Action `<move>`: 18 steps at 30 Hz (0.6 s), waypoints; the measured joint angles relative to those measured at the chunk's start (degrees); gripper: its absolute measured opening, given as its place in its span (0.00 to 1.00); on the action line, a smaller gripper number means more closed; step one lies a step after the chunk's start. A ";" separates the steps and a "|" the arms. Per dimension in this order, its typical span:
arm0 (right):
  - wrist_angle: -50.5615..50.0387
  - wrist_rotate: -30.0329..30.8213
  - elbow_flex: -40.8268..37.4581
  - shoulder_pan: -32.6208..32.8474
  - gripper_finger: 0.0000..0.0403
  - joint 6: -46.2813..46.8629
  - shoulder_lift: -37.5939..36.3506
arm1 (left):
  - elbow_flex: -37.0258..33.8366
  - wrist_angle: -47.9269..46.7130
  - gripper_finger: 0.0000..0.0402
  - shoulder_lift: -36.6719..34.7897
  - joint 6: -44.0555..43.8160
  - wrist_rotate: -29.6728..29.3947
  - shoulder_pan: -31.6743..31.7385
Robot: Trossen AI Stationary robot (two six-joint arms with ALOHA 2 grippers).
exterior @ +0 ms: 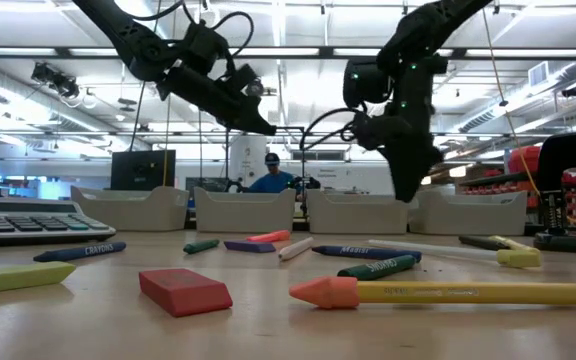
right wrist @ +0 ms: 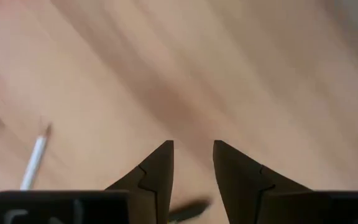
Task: Sort crayons/erasers/pens/pencils in bins
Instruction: Put the black pen into the gray bin
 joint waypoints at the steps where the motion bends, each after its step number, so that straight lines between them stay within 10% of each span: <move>1: -1.03 0.22 0.00 1.07 0.30 3.08 0.00 | 0.00 -0.17 0.25 0.00 -0.02 0.00 0.00; 18: -2.02 0.07 -12.62 6.20 0.30 24.99 0.02 | 0.00 -3.50 0.23 -0.02 2.71 4.41 -3.02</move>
